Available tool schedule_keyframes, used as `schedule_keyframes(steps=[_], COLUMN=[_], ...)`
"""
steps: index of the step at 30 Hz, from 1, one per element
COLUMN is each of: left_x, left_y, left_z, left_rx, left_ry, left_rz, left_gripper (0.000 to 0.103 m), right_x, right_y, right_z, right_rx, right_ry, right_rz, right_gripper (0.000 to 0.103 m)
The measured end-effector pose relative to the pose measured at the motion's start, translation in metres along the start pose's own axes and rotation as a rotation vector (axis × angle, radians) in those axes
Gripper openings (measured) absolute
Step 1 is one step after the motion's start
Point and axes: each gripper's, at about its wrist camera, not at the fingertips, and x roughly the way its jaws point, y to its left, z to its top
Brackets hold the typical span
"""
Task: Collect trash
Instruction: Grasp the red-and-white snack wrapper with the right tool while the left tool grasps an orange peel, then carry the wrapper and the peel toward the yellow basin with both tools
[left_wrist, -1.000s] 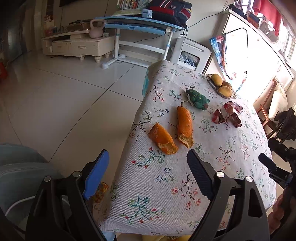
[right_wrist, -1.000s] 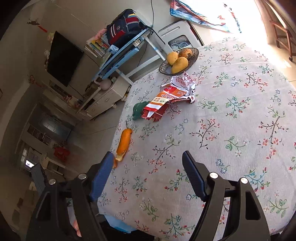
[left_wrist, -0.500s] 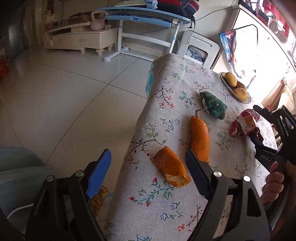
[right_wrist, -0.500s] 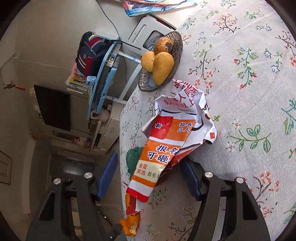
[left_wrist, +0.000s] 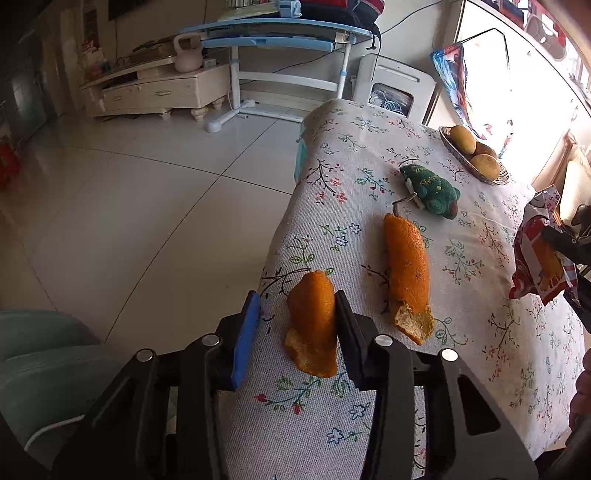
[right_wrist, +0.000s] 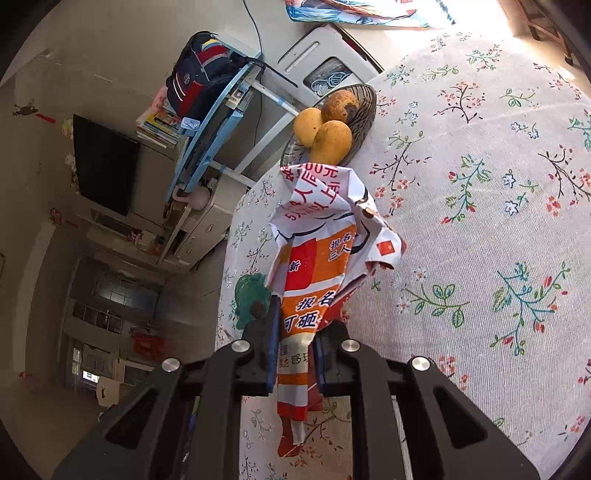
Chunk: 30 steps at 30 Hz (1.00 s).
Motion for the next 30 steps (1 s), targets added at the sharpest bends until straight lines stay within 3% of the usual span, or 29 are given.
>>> schedule_keyframes(steps=[3, 7, 10, 13, 16, 18, 20, 24, 28, 30], left_x=[-0.011, -0.030, -0.042, -0.043, -0.039, -0.041, -0.041, -0.042, -0.044, -0.045], left_y=[0.002, -0.006, -0.018, -0.031, -0.036, -0.038, -0.039, -0.048, -0.054, -0.057], left_z=[-0.006, -0.020, -0.032, -0.045, -0.056, -0.059, -0.062, -0.069, -0.070, -0.070], left_rx=[0.011, 0.062, 0.122, 0.180, 0.184, 0.182, 0.186, 0.237, 0.259, 0.268], left_ry=[-0.013, -0.053, -0.077, -0.049, -0.018, -0.022, -0.027, -0.048, -0.052, -0.049], left_rz=[-0.034, -0.097, -0.164, -0.187, -0.190, -0.178, -0.163, -0.115, -0.123, -0.135], left_gripper=[0.020, 0.018, 0.018, 0.018, 0.021, 0.037, 0.043, 0.043, 0.042, 0.023], right_x=[-0.016, -0.039, -0.052, -0.058, -0.055, -0.055, -0.055, -0.057, -0.052, -0.053], right_y=[0.012, 0.038, 0.054, 0.050, 0.037, 0.033, 0.032, 0.032, 0.038, 0.040], right_z=[-0.010, -0.024, -0.039, -0.055, -0.060, -0.062, -0.061, -0.058, -0.058, -0.059], right_rx=[-0.049, -0.195, -0.348, -0.436, -0.399, -0.387, -0.377, -0.353, -0.357, -0.363], right_ry=[0.036, 0.069, 0.090, 0.111, 0.136, 0.143, 0.140, 0.128, 0.124, 0.117], right_rz=[0.013, -0.018, -0.095, -0.165, -0.163, -0.155, -0.153, -0.134, -0.128, -0.127], right_gripper=[0.016, 0.016, 0.016, 0.016, 0.016, 0.016, 0.016, 0.016, 0.016, 0.016])
